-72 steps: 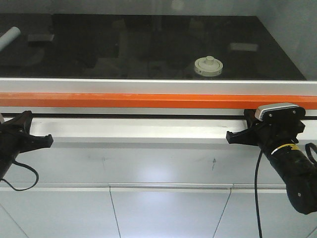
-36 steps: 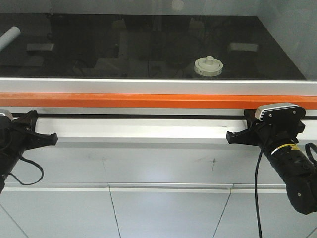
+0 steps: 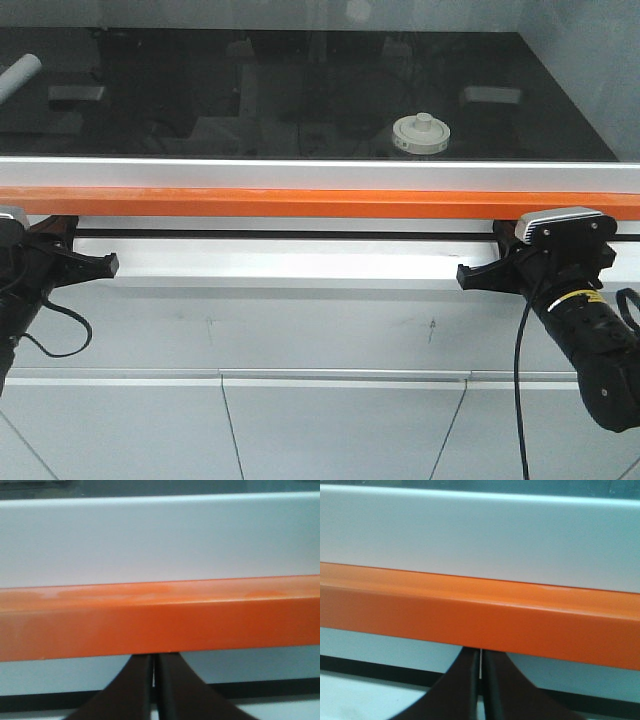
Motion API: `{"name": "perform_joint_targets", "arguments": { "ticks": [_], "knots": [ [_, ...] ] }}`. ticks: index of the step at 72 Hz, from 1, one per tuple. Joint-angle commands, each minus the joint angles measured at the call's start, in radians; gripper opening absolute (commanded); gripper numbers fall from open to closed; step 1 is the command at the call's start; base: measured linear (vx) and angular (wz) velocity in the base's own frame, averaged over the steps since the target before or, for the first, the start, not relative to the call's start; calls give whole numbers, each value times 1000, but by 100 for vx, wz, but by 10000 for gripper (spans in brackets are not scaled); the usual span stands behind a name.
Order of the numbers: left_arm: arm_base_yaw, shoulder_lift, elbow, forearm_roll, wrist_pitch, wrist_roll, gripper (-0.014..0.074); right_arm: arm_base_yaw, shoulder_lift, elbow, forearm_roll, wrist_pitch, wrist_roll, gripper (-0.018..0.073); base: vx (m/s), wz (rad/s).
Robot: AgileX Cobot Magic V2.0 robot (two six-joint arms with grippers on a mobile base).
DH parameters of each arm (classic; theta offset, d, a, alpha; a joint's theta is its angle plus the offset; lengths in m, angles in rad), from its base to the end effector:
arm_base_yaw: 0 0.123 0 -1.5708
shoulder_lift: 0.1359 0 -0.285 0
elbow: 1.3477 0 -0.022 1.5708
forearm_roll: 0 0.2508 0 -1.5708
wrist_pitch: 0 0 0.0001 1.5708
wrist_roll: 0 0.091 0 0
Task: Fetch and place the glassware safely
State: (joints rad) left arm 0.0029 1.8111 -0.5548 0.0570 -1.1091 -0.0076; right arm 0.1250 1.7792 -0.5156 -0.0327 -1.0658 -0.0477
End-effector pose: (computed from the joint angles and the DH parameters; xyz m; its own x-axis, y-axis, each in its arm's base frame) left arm 0.3137 -0.0037 0.1602 -0.0597 0.0176 -0.9981 0.0491 0.9987 0.0147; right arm 0.3006 0.0404 0.1580 -0.0998 -0.0765 -0.9921 -0.1595 0.9854 -0.0599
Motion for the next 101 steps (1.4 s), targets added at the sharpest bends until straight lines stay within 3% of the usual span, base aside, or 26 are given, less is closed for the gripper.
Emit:
{"name": "perform_joint_targets", "arguments": {
  "ticks": [1, 41, 101],
  "knots": [
    [1, -41, -28, -7, -102, -3, -7, -1, -35, -26, -2, -98, -2, -1, 0, 0],
    [1, -48, -28, 28, -194, -13, -7, -1, -38, -26, -6, -187, -2, -1, 0, 0],
    [1, -195, -28, 28, -159, -14, -7, -1, -166, -27, -6, -181, -3, -1, 0, 0]
  ]
}}
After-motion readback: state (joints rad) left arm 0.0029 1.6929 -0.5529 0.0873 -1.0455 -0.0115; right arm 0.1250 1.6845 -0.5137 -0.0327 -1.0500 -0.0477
